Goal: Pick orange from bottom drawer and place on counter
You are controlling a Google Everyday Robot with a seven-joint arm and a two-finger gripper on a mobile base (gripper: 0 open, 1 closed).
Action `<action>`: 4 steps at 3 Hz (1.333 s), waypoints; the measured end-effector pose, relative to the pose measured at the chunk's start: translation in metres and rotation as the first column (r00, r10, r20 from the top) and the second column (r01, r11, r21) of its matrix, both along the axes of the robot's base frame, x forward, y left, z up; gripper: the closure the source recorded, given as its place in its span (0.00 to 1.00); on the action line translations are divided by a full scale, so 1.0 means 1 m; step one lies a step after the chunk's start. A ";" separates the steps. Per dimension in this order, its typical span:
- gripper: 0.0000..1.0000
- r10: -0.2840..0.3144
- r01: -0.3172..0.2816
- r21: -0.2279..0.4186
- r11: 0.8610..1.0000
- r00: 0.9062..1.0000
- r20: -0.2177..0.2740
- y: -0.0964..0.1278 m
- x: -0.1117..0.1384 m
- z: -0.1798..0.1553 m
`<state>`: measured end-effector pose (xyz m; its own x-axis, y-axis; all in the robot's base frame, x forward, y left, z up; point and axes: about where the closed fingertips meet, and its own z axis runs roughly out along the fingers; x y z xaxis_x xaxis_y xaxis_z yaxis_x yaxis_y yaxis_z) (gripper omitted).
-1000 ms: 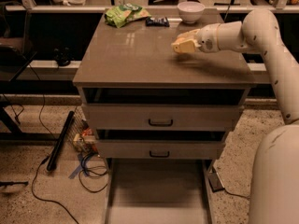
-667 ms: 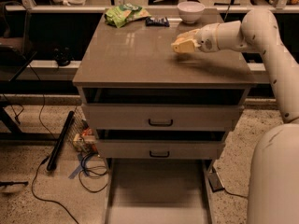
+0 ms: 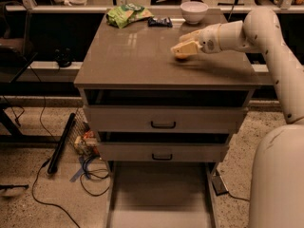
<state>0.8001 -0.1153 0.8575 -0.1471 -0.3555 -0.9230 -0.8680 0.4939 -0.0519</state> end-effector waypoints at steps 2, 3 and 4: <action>0.00 -0.034 0.034 0.006 0.999 0.999 0.016 -0.021 -0.004 0.009; 0.00 -0.086 0.085 0.014 0.996 0.996 0.038 -0.060 -0.017 0.018; 0.00 -0.147 0.145 0.026 0.989 0.986 0.073 -0.111 -0.041 0.036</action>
Offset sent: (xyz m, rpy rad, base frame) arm -0.0060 -0.0403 0.0140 0.0073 -0.0230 -0.0651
